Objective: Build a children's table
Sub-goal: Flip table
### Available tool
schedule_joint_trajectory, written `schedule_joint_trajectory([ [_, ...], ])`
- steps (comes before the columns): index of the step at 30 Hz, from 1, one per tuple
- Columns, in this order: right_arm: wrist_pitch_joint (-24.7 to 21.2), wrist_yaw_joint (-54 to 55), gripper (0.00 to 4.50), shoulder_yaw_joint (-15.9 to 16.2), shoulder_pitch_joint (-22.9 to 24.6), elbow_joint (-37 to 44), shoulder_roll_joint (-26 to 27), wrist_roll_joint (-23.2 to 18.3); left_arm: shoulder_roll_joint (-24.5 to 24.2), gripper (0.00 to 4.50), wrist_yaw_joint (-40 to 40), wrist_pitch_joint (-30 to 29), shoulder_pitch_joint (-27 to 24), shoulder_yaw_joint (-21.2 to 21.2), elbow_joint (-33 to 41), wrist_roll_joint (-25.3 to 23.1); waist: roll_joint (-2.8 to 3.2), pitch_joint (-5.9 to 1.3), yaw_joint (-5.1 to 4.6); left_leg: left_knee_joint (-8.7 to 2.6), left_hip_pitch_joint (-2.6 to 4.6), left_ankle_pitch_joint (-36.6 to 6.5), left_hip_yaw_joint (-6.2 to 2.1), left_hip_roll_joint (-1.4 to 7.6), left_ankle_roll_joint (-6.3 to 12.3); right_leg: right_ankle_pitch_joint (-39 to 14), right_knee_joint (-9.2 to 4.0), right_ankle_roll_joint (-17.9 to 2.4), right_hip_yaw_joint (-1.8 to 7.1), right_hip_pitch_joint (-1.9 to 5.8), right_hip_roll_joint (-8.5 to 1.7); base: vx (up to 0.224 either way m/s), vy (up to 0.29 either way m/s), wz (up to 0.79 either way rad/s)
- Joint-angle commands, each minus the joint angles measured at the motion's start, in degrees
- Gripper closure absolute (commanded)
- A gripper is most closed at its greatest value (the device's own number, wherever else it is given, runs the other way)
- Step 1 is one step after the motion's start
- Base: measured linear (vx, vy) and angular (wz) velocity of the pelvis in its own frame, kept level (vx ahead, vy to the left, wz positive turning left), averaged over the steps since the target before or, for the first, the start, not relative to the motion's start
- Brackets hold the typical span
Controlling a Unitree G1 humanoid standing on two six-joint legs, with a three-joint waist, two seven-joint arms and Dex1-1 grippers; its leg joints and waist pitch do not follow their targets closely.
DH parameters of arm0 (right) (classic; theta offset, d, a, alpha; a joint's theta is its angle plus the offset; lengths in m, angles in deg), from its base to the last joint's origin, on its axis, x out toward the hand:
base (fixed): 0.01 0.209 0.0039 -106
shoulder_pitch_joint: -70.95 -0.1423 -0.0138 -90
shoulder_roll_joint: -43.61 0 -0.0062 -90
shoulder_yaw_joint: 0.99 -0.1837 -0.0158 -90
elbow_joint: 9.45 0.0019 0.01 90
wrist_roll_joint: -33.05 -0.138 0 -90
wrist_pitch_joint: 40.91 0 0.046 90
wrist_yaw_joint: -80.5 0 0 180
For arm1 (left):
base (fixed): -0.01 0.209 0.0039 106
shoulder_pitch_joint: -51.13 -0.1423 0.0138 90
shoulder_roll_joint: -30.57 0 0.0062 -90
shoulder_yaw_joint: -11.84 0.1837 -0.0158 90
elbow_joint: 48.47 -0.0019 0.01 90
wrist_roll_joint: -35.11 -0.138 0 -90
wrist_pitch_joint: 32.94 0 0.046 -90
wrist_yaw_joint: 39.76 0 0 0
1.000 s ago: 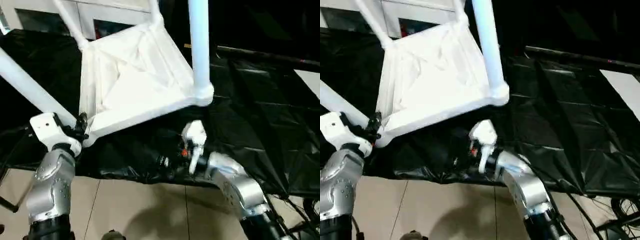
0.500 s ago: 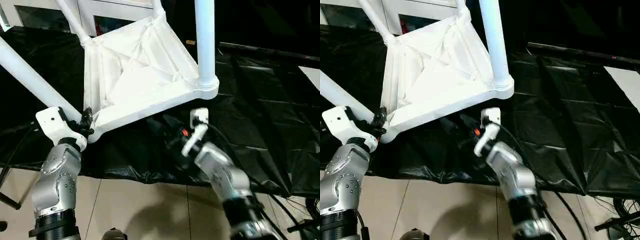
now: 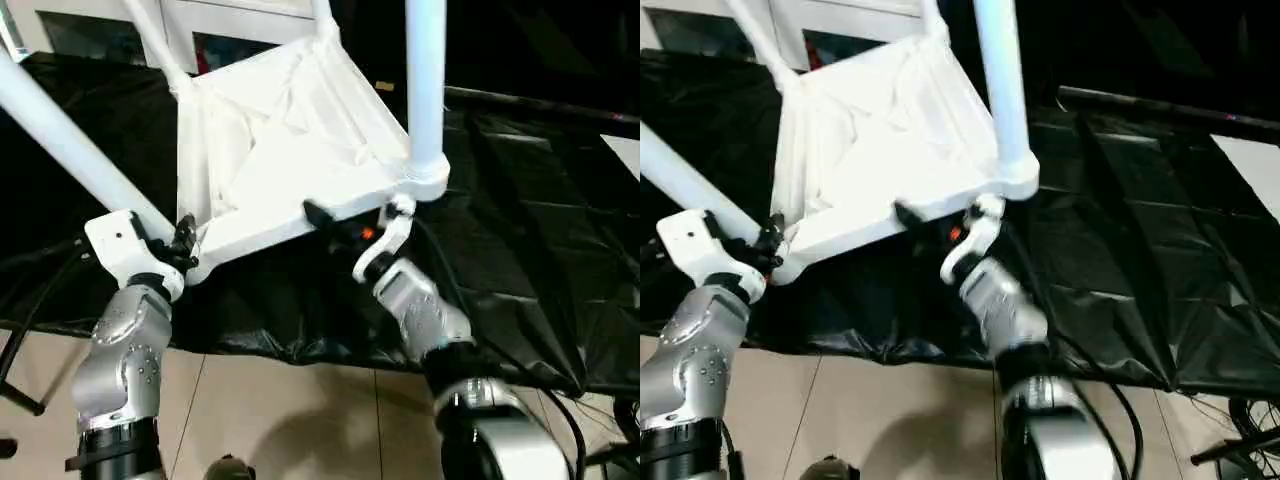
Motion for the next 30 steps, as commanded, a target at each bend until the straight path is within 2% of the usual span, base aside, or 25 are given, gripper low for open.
schedule_joint_trajectory([
  [1, 0.54, -0.19, 0.00, -1.33, -1.49, -1.43, 1.34, -1.40, 1.90, 2.30, -1.67, 0.57, 1.77, 2.50, 3.76, 2.97, 1.31, -4.30, 0.07, -3.69, 1.80, -3.07, -0.56, 2.44, 0.23, 10.36, -2.51, -11.62, 2.70, 2.52, -4.78, 0.000, 0.000, 0.00],
  [2, 1.18, 0.06, 0.00, -2.79, -3.22, -3.89, 1.55, -2.23, 1.76, 2.30, -1.87, 0.81, 1.55, 3.79, 4.07, 2.00, 0.50, -4.28, 0.19, -3.66, 1.82, -2.75, -0.41, 2.46, 0.51, 10.45, -2.61, -11.57, 2.71, 2.56, -4.76, 0.000, 0.000, 0.00],
  [3, 1.18, 0.06, 0.00, -2.79, -3.22, -3.89, 1.55, -2.23, 1.76, 2.30, -1.87, 0.81, 1.55, 3.79, 4.07, 2.00, 0.74, -4.35, 0.32, -3.61, 1.80, -2.46, -0.46, 2.44, 0.58, 10.53, -2.34, -11.75, 2.72, 2.58, -4.86, 0.000, 0.000, 0.00],
  [4, 1.48, 1.32, 0.00, -4.36, -4.99, -6.50, 1.71, -3.31, 1.74, 2.30, -2.19, 1.09, 1.32, 5.09, 4.46, 1.04, 0.94, -4.29, 0.43, -3.63, 1.75, -2.42, -0.43, 2.43, 0.73, 10.10, -2.48, -11.62, 2.71, 2.48, -4.86, 0.000, 0.000, 0.00],
  [6, 0.25, 1.98, 0.00, -6.91, -7.17, -9.61, 2.19, -6.00, 1.93, 2.30, -1.91, 2.10, 1.05, 7.04, 4.97, -1.02, 0.52, -4.28, 0.38, -3.68, 1.86, -3.26, -0.35, 2.53, 0.57, 8.18, -2.49, -11.81, 2.65, 2.42, -4.90, 0.000, 0.000, 0.00],
  [7, 0.25, 1.98, 0.00, -6.91, -7.17, -9.61, 2.19, -6.00, 1.93, 2.30, -1.91, 2.10, 1.05, 7.04, 4.97, -1.02, 0.65, -4.24, 0.43, -3.73, 1.83, -3.64, -0.41, 2.57, 0.50, 7.68, -2.54, -11.70, 2.64, 2.45, -4.98, 0.000, 0.000, 0.00],
  [8, -0.26, 1.37, 0.30, -7.45, -7.55, -10.23, 2.36, -6.72, 2.08, 2.30, -1.59, 2.51, 0.99, 7.64, 5.02, -1.78, 0.42, -4.18, 0.34, -3.74, 1.76, -3.61, -0.35, 2.56, 0.44, 7.41, -2.63, -11.43, 2.63, 2.41, -4.88, 0.000, 0.000, 0.00],
  [9, -0.86, 0.85, 0.37, -7.72, -7.89, -11.04, 2.51, -6.97, 2.30, 2.30, -1.72, 2.71, 0.79, 8.85, 5.39, -2.49, 0.11, -4.25, 0.40, -3.65, 1.76, -2.94, -0.31, 2.51, 0.73, 7.93, -2.56, -11.27, 2.66, 2.50, -4.89, 0.000, 0.000, 0.00],
  [11, -0.70, 0.53, 0.40, -8.29, -8.34, -12.01, 2.58, -6.81, 2.36, 2.30, -1.71, 2.82, 0.57, 9.78, 5.81, -3.24, 0.20, -4.33, 0.48, -3.52, 1.62, -1.57, -0.32, 2.46, 1.22, 8.69, -2.43, -11.24, 2.64, 2.52, -4.96, 0.000, 0.000, 0.00],
  [14, -0.88, 0.20, 0.79, -10.12, -8.98, -13.31, 2.68, -7.77, 2.85, 2.31, -0.98, 2.93, 0.13, 10.26, 6.34, -3.69, -0.01, -4.41, 0.57, -3.35, 1.57, -0.18, -0.22, 2.46, 1.79, 9.73, -2.28, -11.60, 2.63, 2.50, -4.93, 0.000, 0.000, 0.00],
  [15, -0.87, -0.04, 0.79, -10.26, -9.03, -13.43, 2.64, -7.81, 2.94, 2.31, -0.79, 2.89, 0.08, 10.23, 6.41, -3.69, 0.03, -4.42, 0.58, -3.30, 1.55, 0.08, -0.20, 2.42, 1.99, 9.85, -2.25, -11.70, 2.60, 2.48, -4.92, 0.000, 0.000, 0.00],
  [17, -0.91, 0.26, 0.89, -11.21, -9.47, -14.13, 2.45, -8.69, 3.29, 2.31, -0.45, 3.62, -0.06, 10.00, 6.52, -3.76, 0.12, -4.36, 0.59, -3.34, 1.61, -0.52, -0.18, 2.47, 2.09, 8.95, -2.36, -11.89, 2.57, 2.39, -4.94, 0.000, 0.000, 0.00],
  [18, -0.91, 0.26, 1.16, -11.21, -9.47, -14.13, 2.45, -8.69, 3.29, 2.31, -0.45, 3.62, -0.06, 10.00, 6.52, -3.76, 0.12, -4.32, 0.56, -3.38, 1.58, -1.03, -0.18, 2.50, 1.99, 8.25, -2.43, -11.94, 2.57, 2.39, -4.97, 0.000, 0.000, 0.00],
  [20, -0.10, 0.38, 1.26, -11.44, -10.22, -15.46, 2.09, -8.12, 3.80, 2.31, -0.24, 3.88, -0.13, 9.79, 6.58, -3.73, 0.08, -4.33, 0.48, -3.42, 1.59, -1.65, -0.17, 2.54, 1.67, 7.05, -2.48, -11.89, 2.54, 2.39, -4.98, 0.000, 0.000, 0.00],
  [29, 0.68, -0.11, 1.98, -12.65, -11.24, -16.25, 2.23, -7.95, 3.82, 2.32, -0.18, 4.45, -0.30, 9.64, 6.83, -4.44, 0.06, -4.40, 0.49, -3.28, 1.54, -0.50, -0.13, 2.49, 2.09, 8.14, -2.35, -11.74, 2.48, 2.36, -4.89, 0.000, 0.000, 0.00],
  [30, 0.81, -0.05, 2.13, -12.64, -11.36, -16.27, 2.25, -7.86, 3.45, 1.97, -0.50, 4.38, -0.37, 9.85, 6.91, -4.66, 0.05, -4.40, 0.48, -3.26, 1.59, -0.60, -0.11, 2.50, 2.10, 8.10, -2.37, -11.75, 2.50, 2.31, -4.86, 0.000, 0.000, 0.00],
])
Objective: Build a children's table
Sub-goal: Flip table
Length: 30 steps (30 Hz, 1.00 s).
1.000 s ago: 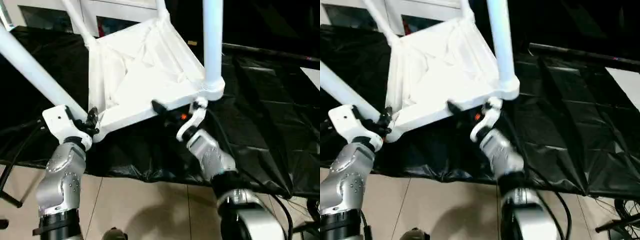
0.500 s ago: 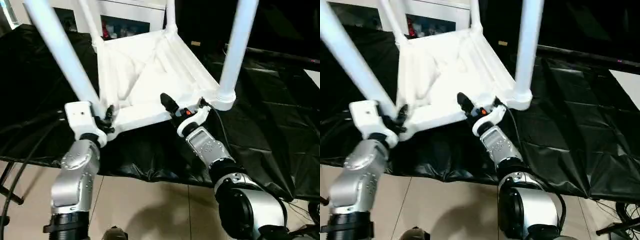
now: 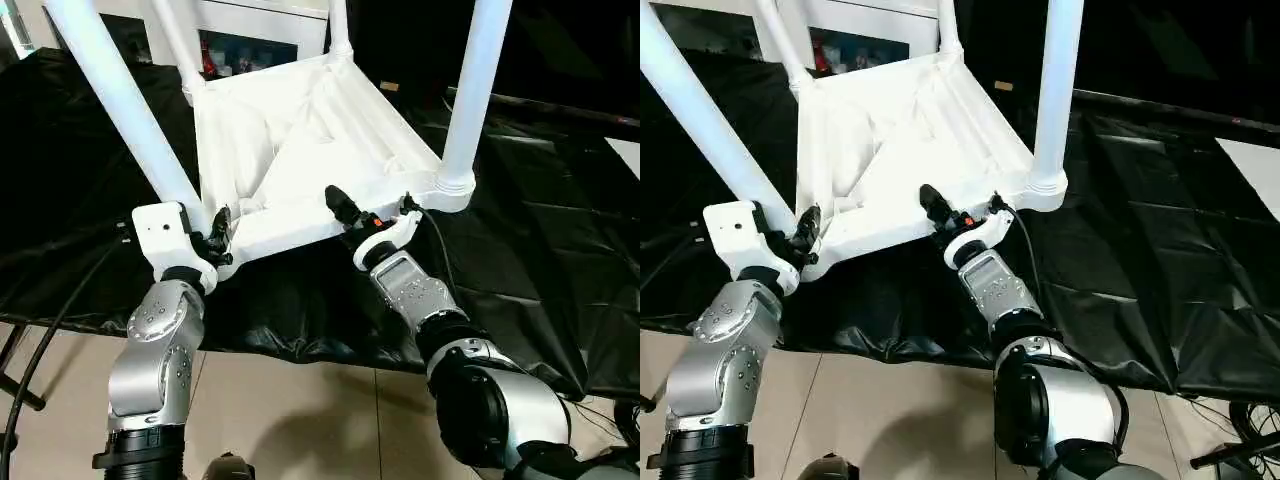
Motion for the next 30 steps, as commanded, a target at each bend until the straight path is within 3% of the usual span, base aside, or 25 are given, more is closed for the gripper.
schedule_joint_trajectory([
  [1, 1.15, -0.95, 2.13, -0.37, -3.24, 0.59, 2.10, -0.04, 0.76, 1.97, -1.55, 2.83, 0.59, 2.18, 2.99, 1.31, 0.50, -4.50, -0.02, -3.29, 1.78, -0.85, -0.38, 2.32, 1.88, 8.01, -2.48, -11.67, 2.57, 2.53, -4.92, 0.000, 0.000, 0.00],
  [2, 1.62, -0.96, 2.22, -0.33, -3.29, 0.61, 2.06, 0.20, 0.56, 1.62, -2.38, 3.69, 0.51, 2.33, 2.95, 1.48, 0.45, -4.57, 0.00, -3.23, 1.75, -0.43, -0.37, 2.30, 2.02, 8.47, -2.41, -11.73, 2.56, 2.55, -4.87, 0.000, 0.000, 0.00],
  [5, 4.69, -0.38, 2.31, 1.24, -3.26, 1.35, 1.52, 2.60, 0.27, 1.58, -1.36, 4.56, 0.86, 1.13, 2.79, 0.68, 0.73, -4.86, 0.11, -2.90, 1.72, 1.64, -0.38, 2.33, 2.31, 11.92, -1.99, -12.35, 2.45, 2.41, -4.73, 0.000, 0.000, 0.00],
  [7, 5.58, 0.04, 2.33, 1.45, -3.28, 1.75, 1.37, 3.08, -0.35, 1.36, -1.15, 4.36, 0.95, 0.64, 2.64, 0.36, 0.22, -5.04, 0.06, -2.50, 1.27, 3.54, -0.30, 2.08, 2.98, 15.38, -1.49, -12.75, 2.50, 2.57, -4.58, 0.000, 0.000, 0.00],
  [10, 7.18, 1.75, 2.35, 0.56, -3.46, 3.13, 0.62, 2.99, -1.91, 1.17, -1.02, 5.26, 0.91, -1.53, 2.61, 0.51, 0.52, -4.52, 0.04, -2.79, 1.29, -0.85, -0.17, 2.19, 2.92, 9.77, -2.05, -12.32, 2.61, 2.19, -4.80, 0.000, 0.000, 0.00],
  [12, 8.85, 3.72, 2.38, -0.14, -3.62, 5.16, -0.29, 3.18, -4.02, 0.90, -1.27, 6.96, 0.13, -4.70, 2.99, 1.18, 1.00, -4.36, 0.01, -3.13, 1.69, -4.35, -0.19, 2.44, 1.03, 5.61, -2.45, -11.28, 2.58, 1.88, -4.66, 0.000, 0.000, 0.00],
  [14, 9.58, 4.51, 2.40, 0.37, -3.49, 6.90, -0.70, 4.00, -5.53, 0.74, -1.85, 7.63, -1.00, -7.24, 3.80, 2.44, 1.12, -4.34, -0.16, -3.37, 1.71, -5.88, -0.22, 2.46, -0.67, 3.91, -2.50, -10.71, 2.53, 1.78, -4.53, 0.000, 0.000, 0.00],
  [17, 10.37, 5.43, 2.40, 0.35, -3.55, 8.77, -1.21, 4.38, -8.34, 0.74, -2.22, 9.11, -2.30, -9.67, 4.04, 2.01, 0.96, -4.26, -0.21, -3.57, 1.72, -7.30, -0.28, 2.35, -1.44, 2.30, -2.64, -9.85, 2.53, 1.69, -4.52, 0.000, 0.000, 0.00],
  [18, 10.40, 5.47, 2.42, 0.33, -3.56, 8.86, -1.23, 4.36, -8.49, 0.45, -2.25, 9.18, -2.36, -9.77, 4.05, 1.98, 1.04, -4.24, -0.25, -3.64, 1.75, -7.93, -0.29, 2.39, -1.62, 1.46, -2.70, -9.62, 2.54, 1.66, -4.54, 0.000, 0.000, 0.00],
  [21, 10.97, 7.43, 2.42, -0.37, -3.07, 12.66, -2.34, 4.02, -14.75, 0.27, -5.31, 9.51, -5.06, -9.81, 4.15, -1.72, 0.85, -4.19, -0.33, -3.76, 1.89, -9.00, -0.25, 2.37, -2.17, -0.48, -2.79, -8.53, 2.59, 1.31, -4.45, 0.000, 0.000, 0.00],
  [25, 11.34, 9.08, 2.44, 0.89, -1.99, 15.00, -2.91, 5.62, -17.45, 0.00, -8.27, 8.73, -6.64, -8.81, 4.00, -2.22, 1.14, -4.13, -0.24, -3.87, 1.86, -9.18, -0.23, 2.30, -2.82, -1.05, -2.77, -8.06, 2.65, 1.21, -4.50, 0.000, 0.000, 0.00],
  [28, 12.23, 10.99, 2.47, 0.29, -1.09, 17.23, -3.33, 5.63, -16.55, 0.00, -9.66, 3.90, -6.69, -11.26, 5.11, 4.82, 1.39, -4.10, -0.22, -3.84, 2.24, -10.54, -0.03, 2.26, -4.14, -1.12, -2.59, -8.19, 2.70, 0.79, -4.39, 0.000, 0.000, 0.00],
  [30, 12.45, 11.90, 2.49, -0.41, -0.99, 17.82, -3.62, 4.96, -16.17, 0.00, -11.99, 2.17, -6.84, -11.89, 6.23, 9.79, 1.29, -4.14, -0.26, -3.94, 1.98, -11.14, -0.04, 2.09, -4.94, -1.49, -2.55, -8.20, 2.70, 0.93, -4.37, 0.000, 0.000, 0.00],
])
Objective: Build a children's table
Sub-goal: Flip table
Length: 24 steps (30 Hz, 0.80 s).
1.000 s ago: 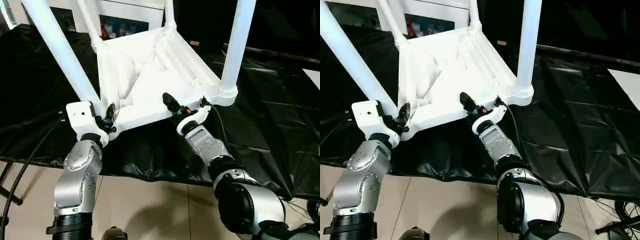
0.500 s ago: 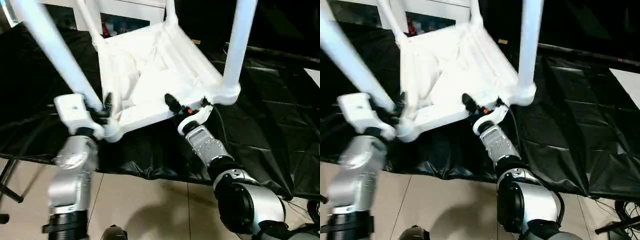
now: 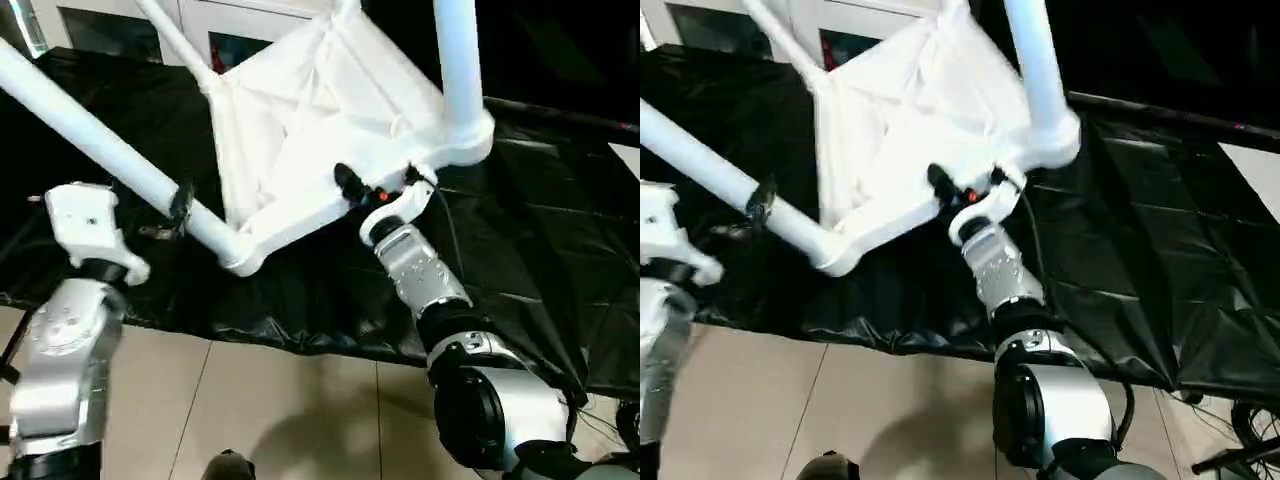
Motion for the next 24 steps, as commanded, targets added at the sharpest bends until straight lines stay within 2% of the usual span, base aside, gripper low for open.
schedule_joint_trajectory([
  [1, 7.60, 0.88, 2.49, -4.28, -0.35, 6.75, -3.02, -1.01, -0.25, 0.00, -0.32, -2.88, -1.81, -5.31, -1.20, 3.53, 1.57, -4.21, -0.62, -4.34, 2.54, -11.86, -0.45, 1.75, -4.80, -2.05, -3.46, -7.98, 2.68, 1.71, -4.24, 0.000, 0.000, 0.00],
  [4, 7.52, 2.31, 2.51, -3.24, 0.35, 8.50, -3.71, 0.28, -4.52, 0.00, -4.25, -9.34, -4.48, -4.36, -0.50, 5.53, 1.23, -4.21, -0.78, -4.29, 2.53, -11.56, -0.36, 1.66, -4.26, -1.79, -3.50, -7.06, 2.73, 1.68, -4.00, 0.000, 0.000, 0.00],
  [5, 7.34, 2.71, 2.52, -2.94, 0.65, 9.29, -3.82, 0.73, -5.99, 0.00, -6.69, -10.92, -5.53, -4.25, -0.11, 6.86, 1.32, -4.20, -0.74, -4.24, 2.52, -11.16, -0.34, 1.61, -4.11, -1.65, -3.46, -6.81, 2.73, 1.70, -3.99, 0.000, 0.000, 0.00],
  [6, 7.11, 3.09, 2.53, -2.72, 0.93, 9.99, -3.87, 1.02, -7.05, 0.00, -8.35, -11.82, -6.26, -4.11, 0.11, 7.85, 1.01, -4.25, -0.78, -4.23, 2.38, -9.78, -0.35, 1.52, -3.74, -1.24, -3.41, -6.28, 2.71, 1.88, -3.90, 0.000, 0.000, 0.00],
  [8, 6.88, 3.71, 2.55, -2.52, 1.21, 10.70, -3.90, 1.37, -8.41, 0.00, -10.45, -13.17, -7.26, -3.88, 0.75, 9.04, 1.19, -4.30, -0.68, -4.16, 2.61, -8.97, -0.31, 1.60, -3.73, -0.51, -3.31, -6.18, 2.76, 1.77, -3.90, 0.000, 0.000, 0.00],
  [9, 5.89, 6.10, 2.55, -1.43, 2.04, 13.04, -4.15, 3.09, -12.57, 0.00, -16.05, -15.77, -10.77, -3.30, 4.07, 11.26, 1.23, -4.18, -0.75, -4.21, 2.45, -8.34, -0.41, 1.52, -3.81, -0.10, -3.25, -6.18, 2.69, 1.77, -3.78, 0.000, 0.000, 0.00],
  [10, 5.36, 7.32, 2.55, -1.11, 2.42, 14.20, -4.13, 3.62, -14.16, 0.00, -18.08, -16.51, -12.05, -3.29, 5.62, 12.17, 1.22, -4.28, -0.90, -4.27, 2.28, -8.10, -0.45, 1.48, -3.89, 0.04, -3.03, -6.23, 2.62, 1.90, -3.75, 0.000, 0.000, 0.00],
  [13, 4.28, 9.88, 2.55, -0.44, 3.45, 16.94, -4.05, 4.84, -16.97, 0.00, -21.15, -17.20, -13.58, -3.63, 8.70, 14.52, 1.16, -3.87, -1.23, -4.52, 2.80, -11.59, -0.18, 1.50, -4.77, -3.20, -3.56, -6.12, 2.80, 1.32, -3.62, 0.000, 0.000, 0.00],
  [18, 2.63, 13.95, 2.56, 2.81, 6.69, 22.01, -4.09, 9.09, -21.67, 0.00, -23.25, -19.26, -12.24, -4.47, 12.42, 15.81, 1.09, -3.77, -1.56, -4.66, 2.53, -12.31, -0.25, 1.38, -5.50, -5.13, -3.73, -4.51, 3.01, 1.56, -3.60, 0.000, 0.000, 0.00],
  [21, 1.64, 16.15, 2.56, 4.54, 8.20, 24.46, -4.39, 11.76, -24.32, 0.00, -24.48, -19.47, -10.77, -4.39, 14.60, 15.72, 1.08, -3.76, -1.89, -4.65, 2.70, -12.42, -0.27, 1.34, -5.97, -5.47, -3.70, -4.05, 2.99, 1.40, -3.43, 0.000, 0.000, 0.00],
  [24, 1.43, 19.21, 2.56, 7.52, 9.49, 26.83, -5.32, 16.84, -27.56, 0.00, -25.91, -20.03, -6.43, -4.41, 16.96, 17.31, 1.29, -3.72, -1.89, -4.61, 2.99, -12.84, -0.19, 1.26, -6.93, -6.74, -3.79, -3.69, 2.99, 1.15, -3.42, 0.000, 0.000, 0.00],
])
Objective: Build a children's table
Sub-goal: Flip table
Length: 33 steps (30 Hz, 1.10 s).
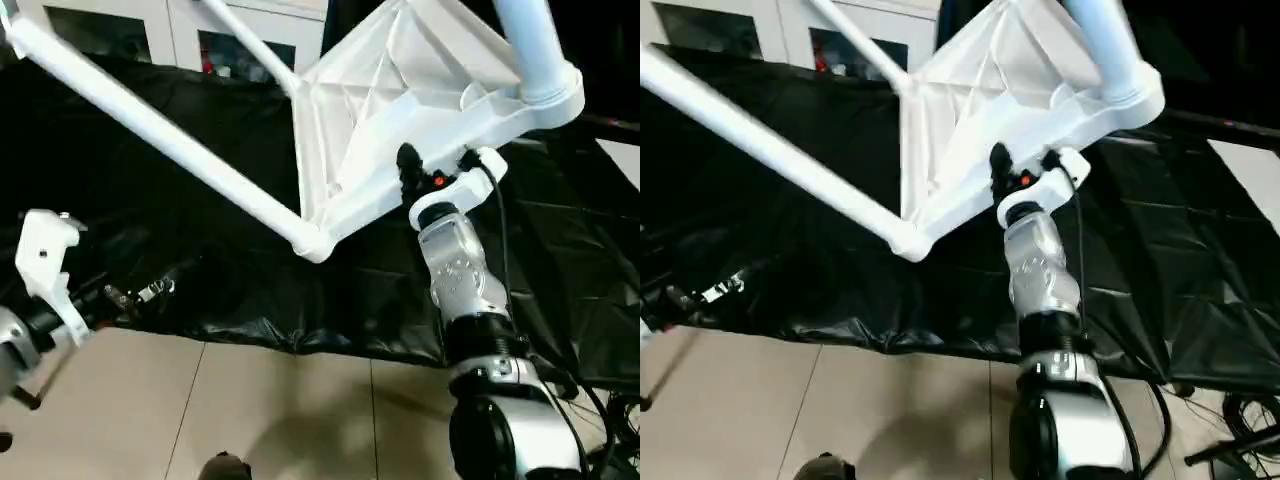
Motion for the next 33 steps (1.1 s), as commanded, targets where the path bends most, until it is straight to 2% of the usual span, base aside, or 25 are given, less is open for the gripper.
schedule_joint_trajectory([
  [1, 0.39, 2.94, 2.56, 2.26, 0.54, 3.69, -2.52, 6.13, -2.27, 0.00, -1.66, -0.57, 2.64, 0.09, 3.27, 1.74, 1.71, -3.71, -0.63, -4.38, 2.84, -13.09, -0.38, 1.19, -6.87, -6.67, -3.69, -4.01, 2.86, 1.24, -3.50, 0.000, 0.000, 0.00],
  [2, 0.38, 3.53, 2.56, 2.46, 0.66, 3.98, -2.52, 6.52, -2.80, 0.00, -1.96, -0.54, 3.14, 0.20, 3.59, 1.98, 1.55, -3.66, -0.73, -4.52, 2.56, -13.30, -0.50, 1.20, -7.28, -7.37, -3.72, -3.81, 2.83, 1.57, -3.56, 0.000, 0.000, 0.00],
  [3, 0.54, 4.26, 2.56, 2.70, 0.73, 4.15, -2.58, 7.26, -3.27, 0.00, -1.99, -0.50, 3.89, 0.48, 3.91, 1.93, 1.55, -3.55, -1.01, -4.49, 2.48, -13.84, -0.50, 1.15, -7.57, -8.21, -3.77, -3.62, 2.90, 1.47, -3.57, 0.000, 0.000, 0.00],
  [6, 1.17, 5.78, 2.56, 4.85, 0.74, 4.09, -3.13, 10.90, -5.01, 0.00, -1.91, -0.13, 6.48, 1.92, 5.20, 0.44, 1.53, -3.62, -1.19, -4.41, 2.44, -14.23, -0.46, 1.14, -7.83, -8.80, -3.87, -3.33, 3.01, 1.49, -3.62, 0.000, 0.000, 0.00],
  [8, 1.32, 6.30, 2.56, 6.48, 0.13, 3.73, -3.20, 12.54, -6.32, 0.00, -2.22, 0.93, 8.46, 2.85, 6.03, -1.04, 1.53, -3.59, -1.18, -4.36, 2.64, -15.13, -0.41, 1.16, -7.85, -10.06, -4.03, -3.01, 3.08, 1.24, -3.55, 0.000, 0.000, 0.00],
  [9, 1.68, 6.94, 2.56, 7.16, -0.39, 3.14, -3.27, 13.57, -6.60, 0.00, -1.96, 1.07, 9.97, 3.27, 6.38, -1.28, 1.20, -3.61, -1.21, -4.38, 2.55, -15.20, -0.47, 1.20, -7.92, -10.41, -4.04, -2.95, 3.06, 1.35, -3.60, 0.000, 0.000, 0.00],
  [10, 1.68, 6.94, 2.56, 7.16, -0.39, 3.14, -3.27, 13.57, -6.60, 0.00, -1.96, 1.07, 9.97, 3.27, 6.38, -1.28, 1.36, -3.60, -1.15, -4.40, 2.63, -15.47, -0.51, 1.23, -8.12, -10.86, -4.02, -2.93, 3.02, 1.25, -3.60, 0.000, 0.000, 0.00],
  [14, 1.81, 10.08, 2.56, 9.12, -2.53, 0.01, -3.01, 16.71, -7.71, 0.00, -1.53, 2.70, 16.46, 6.54, 6.79, -3.64, 1.12, -3.64, -1.29, -4.36, 2.59, -16.38, -0.59, 1.18, -8.74, -12.06, -3.97, -3.21, 3.01, 1.22, -3.66, 0.000, 0.000, 0.00],
  [15, 2.53, 11.00, 2.56, 10.04, -3.60, -2.01, -2.77, 18.15, -8.06, 0.00, -1.66, 4.08, 18.09, 8.00, 6.71, -5.08, 0.78, -3.57, -1.19, -4.33, 2.60, -16.50, -0.55, 1.23, -8.78, -12.82, -4.15, -2.93, 3.02, 1.06, -3.70, 0.000, 0.000, 0.00],
  [16, 2.63, 11.07, 2.56, 10.17, -3.72, -2.24, -2.76, 18.33, -8.10, 0.00, -1.70, 4.30, 18.24, 8.16, 6.70, -5.30, 0.80, -3.61, -1.16, -4.26, 2.71, -16.65, -0.52, 1.20, -8.79, -13.07, -4.17, -2.86, 3.06, 1.01, -3.79, 0.000, 0.000, 0.00],
  [17, 3.01, 11.33, 2.56, 10.63, -4.12, -3.02, -2.70, 19.01, -8.24, 0.00, -1.83, 5.07, 18.76, 8.73, 6.65, -6.06, 0.80, -3.62, -1.27, -4.31, 2.48, -16.78, -0.60, 1.19, -8.93, -13.29, -4.12, -2.87, 3.07, 1.20, -3.81, 0.000, 0.000, 0.00],
  [18, 3.33, 11.60, 2.56, 11.11, -4.54, -3.72, -2.63, 19.78, -8.35, 0.00, -1.89, 5.33, 19.28, 9.33, 6.52, -6.47, 0.63, -3.60, -1.24, -4.27, 2.52, -16.88, -0.56, 1.24, -9.02, -13.24, -4.17, -2.62, 3.08, 1.06, -3.79, 0.000, 0.000, 0.00],
  [22, 4.40, 12.10, 2.57, 12.71, -6.92, -7.67, -1.61, 21.42, -7.83, 0.00, -1.65, 8.12, 20.99, 11.22, 5.54, -9.29, 0.79, -3.68, -1.23, -4.30, 2.67, -18.12, -0.69, 1.23, -9.54, -13.52, -4.03, -2.93, 2.99, 0.91, -3.71, 0.000, 0.000, 0.00],
  [23, 4.50, 12.45, 2.57, 13.04, -7.30, -8.40, -1.45, 21.81, -7.88, 0.00, -1.70, 8.64, 21.30, 11.63, 5.31, -9.92, 0.74, -3.73, -1.30, -4.32, 2.60, -18.46, -0.79, 1.29, -9.73, -13.24, -3.99, -3.06, 2.96, 0.99, -3.79, 0.000, 0.000, 0.00],
  [24, 4.66, 13.12, 2.57, 13.65, -8.04, -9.91, -1.13, 22.54, -7.96, 0.00, -1.55, 10.12, 22.05, 12.48, 4.88, -11.65, 0.34, -3.65, -1.34, -4.37, 2.49, -18.16, -0.81, 1.33, -9.78, -12.84, -3.93, -3.18, 2.93, 0.99, -3.80, 0.000, 0.000, 0.00],
  [27, 4.76, 13.19, 2.57, 14.30, -9.32, -12.86, -0.51, 22.93, -7.42, 0.00, -1.59, 11.99, 23.60, 13.67, 4.20, -13.02, 0.27, -3.73, -1.41, -4.27, 2.65, -18.90, -0.84, 1.30, -10.00, -12.89, -3.87, -3.35, 2.92, 0.91, -3.86, 0.000, 0.000, 0.00],
  [28, 5.06, 12.38, 2.57, 14.72, -9.79, -14.02, -0.31, 22.99, -7.55, 0.00, -1.32, 12.76, 24.42, 14.40, 3.98, -14.18, 0.29, -3.73, -1.43, -4.29, 2.59, -18.78, -0.87, 1.30, -10.05, -12.50, -3.80, -3.43, 2.91, 0.96, -3.83, 0.000, 0.000, 0.00],
  [29, 5.23, 11.80, 2.22, 15.12, -10.19, -15.02, -0.18, 23.12, -7.76, 0.00, -0.40, 14.34, 25.38, 15.27, 3.66, -16.54, -0.10, -3.71, -1.52, -4.31, 2.53, -18.91, -0.90, 1.37, -10.02, -12.48, -3.81, -3.41, 2.86, 0.97, -3.82, 0.000, 0.000, 0.00],
  [30, 5.52, 11.48, 2.01, 15.30, -10.47, -15.77, -0.10, 23.33, -7.94, 0.00, 0.30, 15.57, 25.98, 15.89, 3.39, -18.36, 0.06, -3.67, -1.60, -4.36, 2.71, -20.38, -0.97, 1.40, -10.13, -13.63, -3.97, -3.19, 2.84, 0.77, -3.79, 0.000, 0.000, 0.00],
  [31, 5.64, 11.60, 1.88, 15.92, -10.81, -16.83, -0.25, 24.30, -8.44, 0.00, 2.44, 18.60, 27.59, 17.68, 1.77, -23.49, -0.16, -3.63, -1.76, -4.42, 2.45, -20.90, -1.15, 1.42, -10.26, -14.32, -3.98, -3.15, 2.81, 0.98, -3.95, 0.000, 0.000, 0.00],
  [32, 5.81, 11.49, 1.88, 15.84, -11.01, -17.69, -0.21, 24.54, -8.70, 0.00, 4.45, 21.49, 28.74, 19.02, -0.17, -27.95, -0.19, -3.57, -1.78, -4.44, 2.48, -21.33, -1.18, 1.43, -10.26, -15.01, -4.21, -2.83, 2.79, 0.88, -3.88, 0.000, 0.000, 0.00],
  [33, 5.89, 11.41, 1.81, 15.66, -11.05, -18.02, -0.12, 24.45, -8.87, 0.00, 5.80, 22.62, 29.31, 19.64, -1.33, -30.29, -0.35, -3.62, -1.91, -4.37, 2.53, -21.90, -1.24, 1.42, -10.03, -15.93, -4.39, -2.29, 2.93, 0.84, -4.01, 0.000, 0.000, 0.00],
])
